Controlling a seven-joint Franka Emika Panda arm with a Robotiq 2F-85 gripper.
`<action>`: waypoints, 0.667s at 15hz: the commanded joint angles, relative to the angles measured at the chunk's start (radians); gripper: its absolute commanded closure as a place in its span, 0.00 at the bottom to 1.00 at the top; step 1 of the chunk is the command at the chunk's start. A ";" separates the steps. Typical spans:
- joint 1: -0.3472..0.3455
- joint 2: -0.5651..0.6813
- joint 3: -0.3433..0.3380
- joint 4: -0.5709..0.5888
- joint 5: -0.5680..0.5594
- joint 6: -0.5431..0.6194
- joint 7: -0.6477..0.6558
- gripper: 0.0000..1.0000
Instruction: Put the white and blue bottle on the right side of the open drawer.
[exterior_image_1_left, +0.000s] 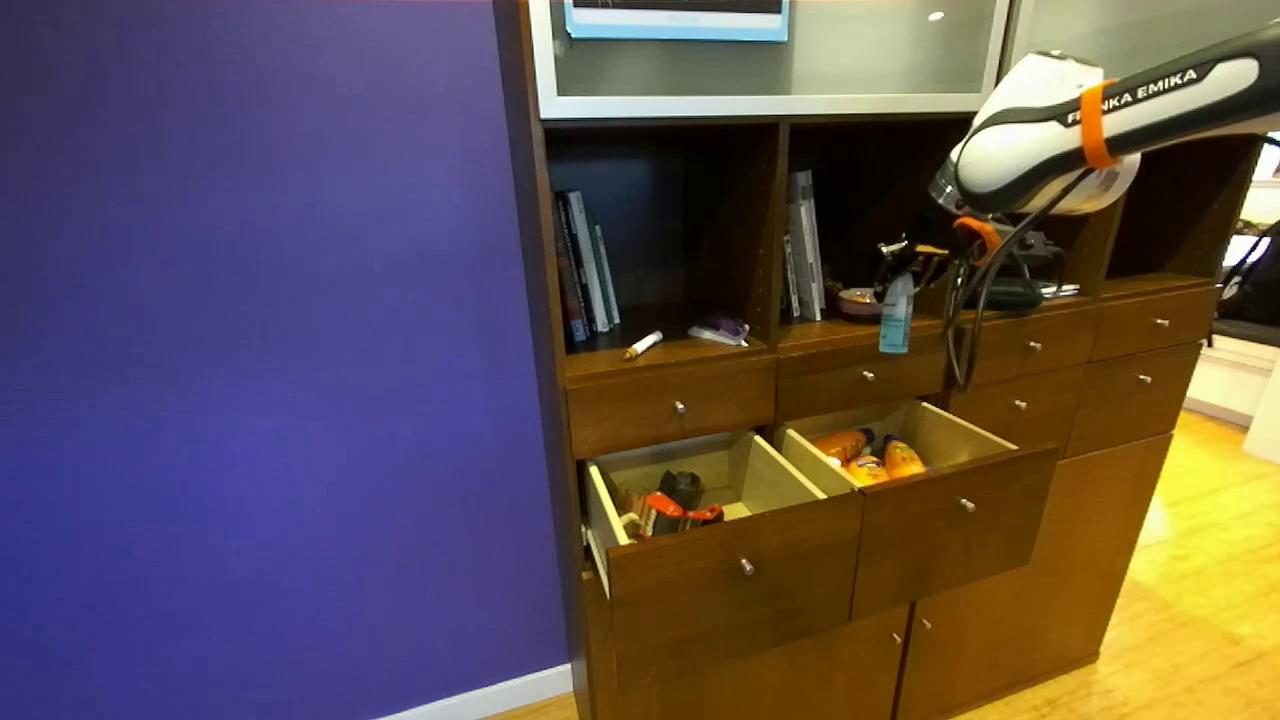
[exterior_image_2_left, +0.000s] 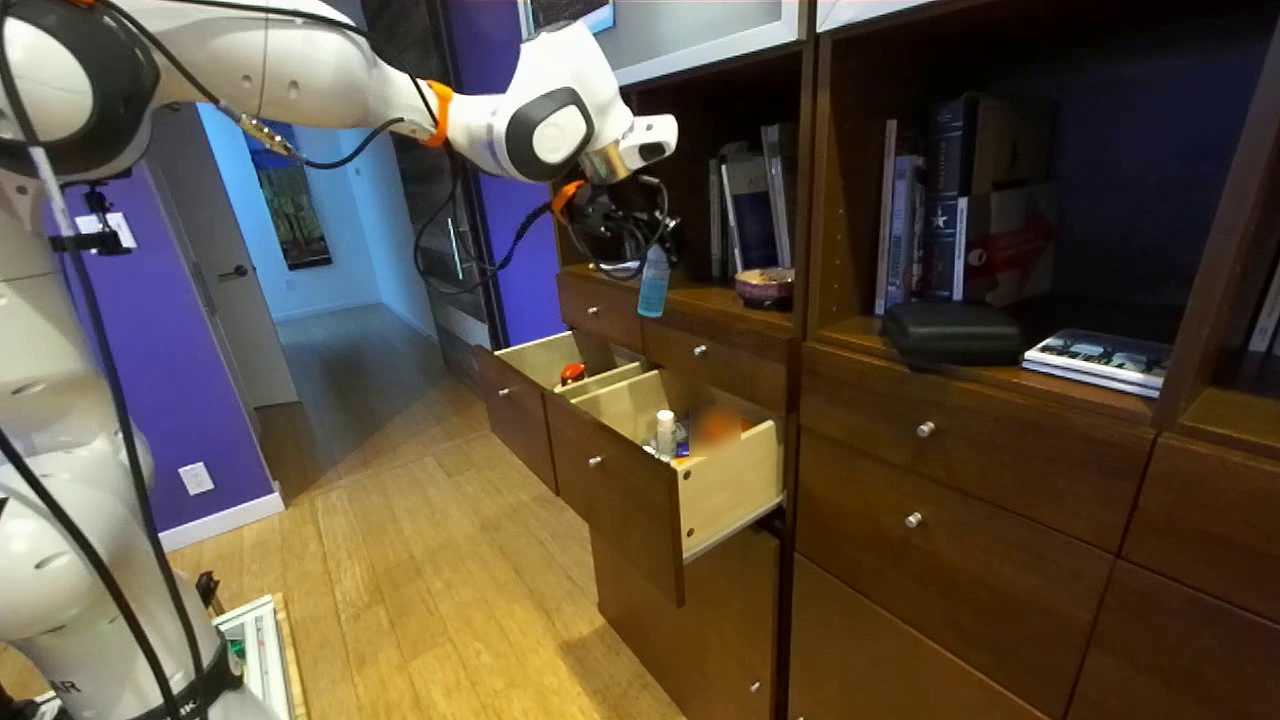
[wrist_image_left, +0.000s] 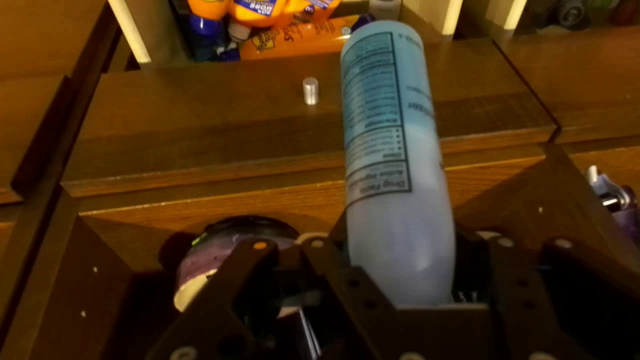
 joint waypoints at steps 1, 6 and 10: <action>0.020 -0.122 -0.019 -0.249 0.027 0.149 0.020 0.91; 0.020 -0.076 -0.023 -0.249 0.000 0.166 0.029 0.66; 0.020 -0.074 -0.023 -0.232 0.000 0.164 0.029 0.66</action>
